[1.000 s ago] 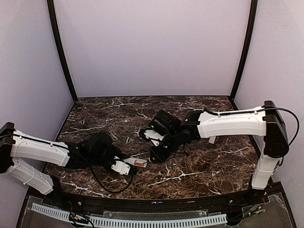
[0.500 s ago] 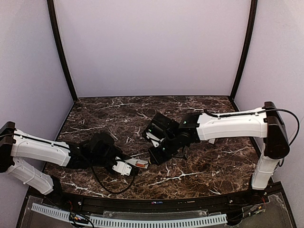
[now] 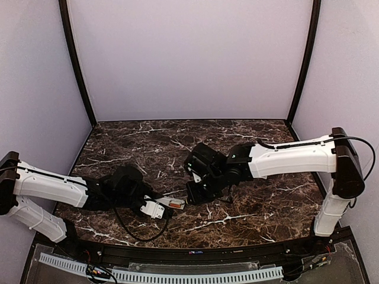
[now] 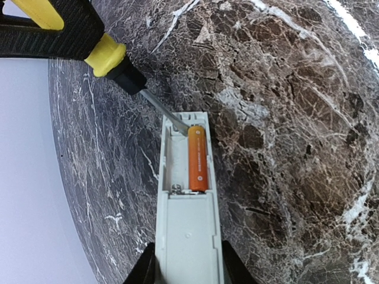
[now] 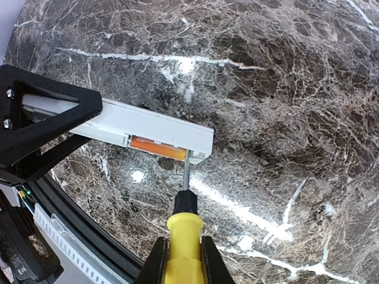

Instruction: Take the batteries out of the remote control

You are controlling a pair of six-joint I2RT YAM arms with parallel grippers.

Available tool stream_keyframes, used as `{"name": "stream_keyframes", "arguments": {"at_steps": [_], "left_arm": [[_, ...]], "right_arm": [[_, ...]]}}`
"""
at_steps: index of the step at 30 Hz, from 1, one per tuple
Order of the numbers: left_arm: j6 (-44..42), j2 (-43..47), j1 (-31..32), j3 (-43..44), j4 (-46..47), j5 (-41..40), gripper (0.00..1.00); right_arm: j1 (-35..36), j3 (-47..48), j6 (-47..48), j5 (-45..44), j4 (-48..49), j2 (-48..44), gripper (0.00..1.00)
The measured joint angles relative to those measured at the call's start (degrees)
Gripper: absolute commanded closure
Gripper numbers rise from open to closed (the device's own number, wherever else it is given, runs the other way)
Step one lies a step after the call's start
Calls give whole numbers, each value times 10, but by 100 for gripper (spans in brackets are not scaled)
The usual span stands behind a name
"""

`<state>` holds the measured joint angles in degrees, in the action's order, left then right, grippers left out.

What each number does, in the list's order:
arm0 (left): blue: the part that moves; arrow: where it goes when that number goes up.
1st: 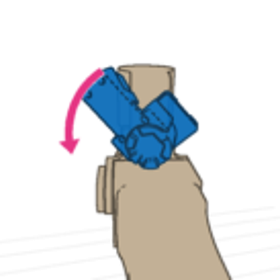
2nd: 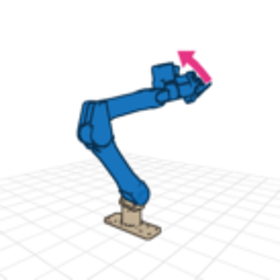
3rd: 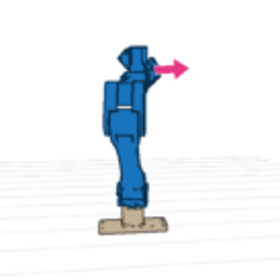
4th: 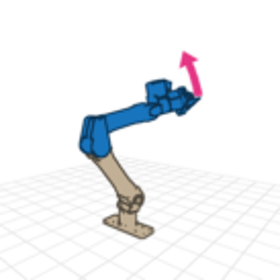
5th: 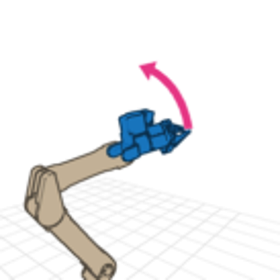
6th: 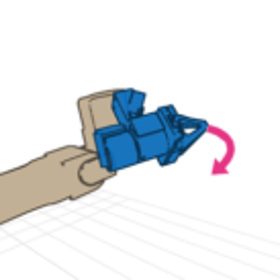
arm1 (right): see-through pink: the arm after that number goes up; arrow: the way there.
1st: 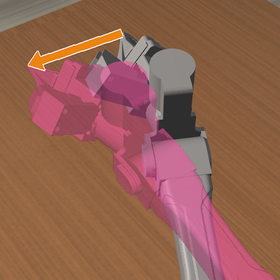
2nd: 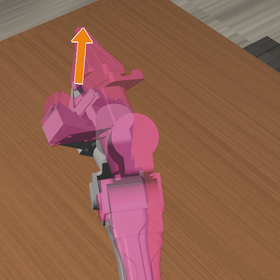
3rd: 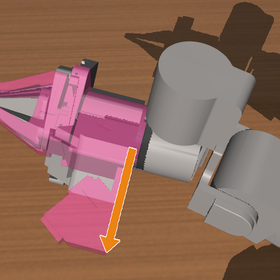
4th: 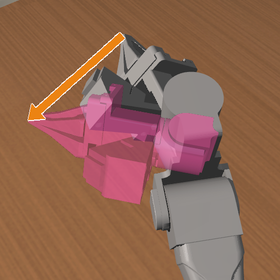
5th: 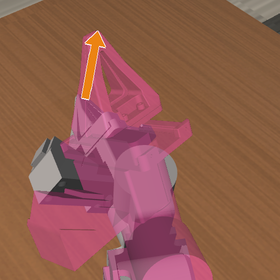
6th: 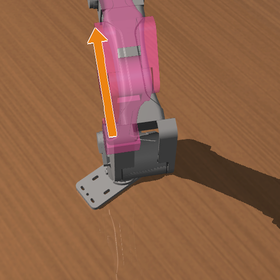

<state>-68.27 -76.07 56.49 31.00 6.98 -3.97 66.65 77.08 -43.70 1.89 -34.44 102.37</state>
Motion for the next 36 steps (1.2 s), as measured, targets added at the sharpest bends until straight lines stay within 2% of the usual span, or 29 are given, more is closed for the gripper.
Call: {"name": "stream_keyframes", "arguments": {"at_steps": [9,20,32,36], "left_arm": [[4,-6,7,5,-2,5,100],[6,-10,8,9,-3,2,100],[7,-10,8,9,-4,0,100],[10,-13,8,14,-8,0,100]], "right_arm": [[-14,-136,-62,48,123,-76,100],[-45,-209,-96,102,217,-102,100],[-82,-342,-148,185,389,-141,100],[-84,-365,-156,203,396,-142,100]]}}
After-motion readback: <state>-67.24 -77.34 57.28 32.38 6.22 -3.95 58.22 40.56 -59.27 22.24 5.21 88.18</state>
